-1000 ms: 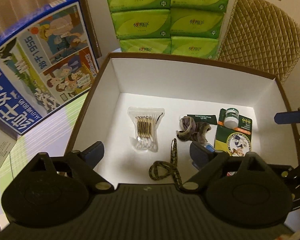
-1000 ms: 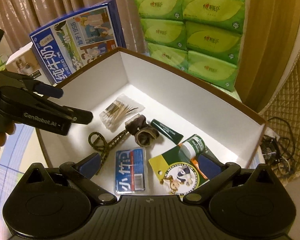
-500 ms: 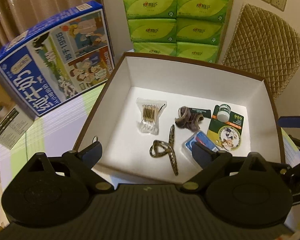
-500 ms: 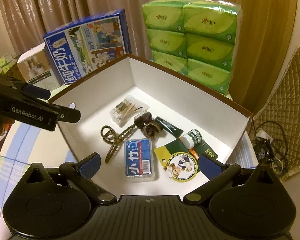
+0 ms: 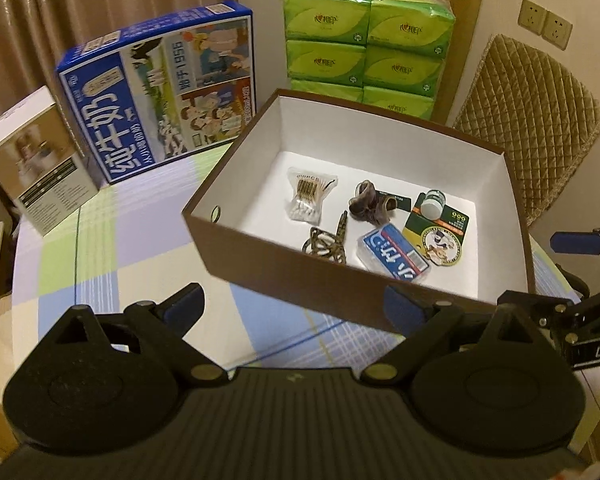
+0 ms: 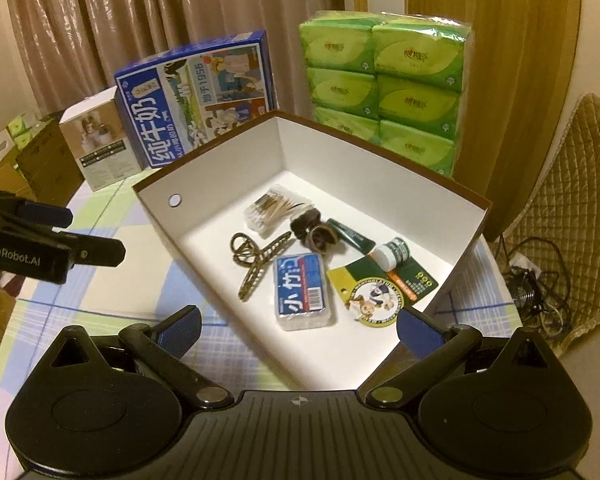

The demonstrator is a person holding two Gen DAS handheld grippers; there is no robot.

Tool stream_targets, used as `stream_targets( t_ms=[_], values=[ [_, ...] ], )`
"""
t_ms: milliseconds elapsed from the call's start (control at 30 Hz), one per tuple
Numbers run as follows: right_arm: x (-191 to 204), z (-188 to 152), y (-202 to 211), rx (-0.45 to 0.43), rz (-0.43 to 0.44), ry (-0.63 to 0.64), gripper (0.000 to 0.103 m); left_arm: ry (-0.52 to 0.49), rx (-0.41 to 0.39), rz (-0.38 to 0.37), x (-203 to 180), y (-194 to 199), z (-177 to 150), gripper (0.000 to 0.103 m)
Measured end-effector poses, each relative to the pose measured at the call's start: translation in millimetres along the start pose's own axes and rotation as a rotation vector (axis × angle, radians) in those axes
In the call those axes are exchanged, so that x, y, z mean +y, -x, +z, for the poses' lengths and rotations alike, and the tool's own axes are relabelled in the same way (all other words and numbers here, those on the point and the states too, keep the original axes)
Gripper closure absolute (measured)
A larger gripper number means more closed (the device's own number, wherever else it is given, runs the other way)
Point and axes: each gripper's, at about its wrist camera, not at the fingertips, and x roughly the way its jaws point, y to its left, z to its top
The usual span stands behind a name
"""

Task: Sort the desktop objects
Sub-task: 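Withdraw both tools from the box toward the red candy packet and cable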

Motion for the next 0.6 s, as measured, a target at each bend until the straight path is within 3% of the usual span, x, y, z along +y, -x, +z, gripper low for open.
stream_targets(
  t_ms=[267,600],
  values=[
    [18,-15,17,-0.017,0.019,0.018,0.002,-0.023,-0.002,-0.011,-5,17,-36,0.009],
    [33,-40,22,-0.006,0.051,0.039,0.002,0.022,0.03,-0.013,6,21,-79,0.009]
  ],
)
